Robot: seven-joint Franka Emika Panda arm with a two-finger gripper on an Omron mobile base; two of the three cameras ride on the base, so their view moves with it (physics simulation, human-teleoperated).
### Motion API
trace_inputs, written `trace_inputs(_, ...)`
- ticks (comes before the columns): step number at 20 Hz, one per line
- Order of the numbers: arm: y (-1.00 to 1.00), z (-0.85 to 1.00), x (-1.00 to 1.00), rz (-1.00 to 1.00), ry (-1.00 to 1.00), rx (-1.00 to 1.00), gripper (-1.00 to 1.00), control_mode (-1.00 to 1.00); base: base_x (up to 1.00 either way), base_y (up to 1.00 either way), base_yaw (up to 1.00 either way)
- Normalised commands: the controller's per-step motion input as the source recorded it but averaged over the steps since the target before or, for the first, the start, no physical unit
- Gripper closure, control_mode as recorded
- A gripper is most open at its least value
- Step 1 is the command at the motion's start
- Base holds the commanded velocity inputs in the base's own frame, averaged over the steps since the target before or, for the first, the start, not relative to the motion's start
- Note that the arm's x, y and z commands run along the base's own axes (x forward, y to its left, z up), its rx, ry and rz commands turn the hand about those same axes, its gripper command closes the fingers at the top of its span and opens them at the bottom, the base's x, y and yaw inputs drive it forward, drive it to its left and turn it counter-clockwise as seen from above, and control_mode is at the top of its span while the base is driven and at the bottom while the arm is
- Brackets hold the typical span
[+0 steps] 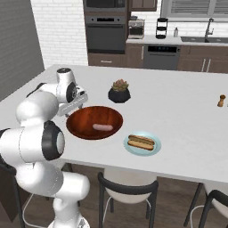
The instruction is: Place one bun and one sausage from the bowl on each plate.
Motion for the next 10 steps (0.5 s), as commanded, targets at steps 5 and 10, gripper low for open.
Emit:
trace_inputs(5, -0.53, -0.05, 0.0, -0.29, 0.0, 0.03, -1.0, -1.0, 0.0, 0.0, 0.0)
trace_inputs(10, -0.48, -0.1, 0.0, -0.17, 0.0, 0.0, -1.0, -1.0, 0.0, 0.0, 0.0)
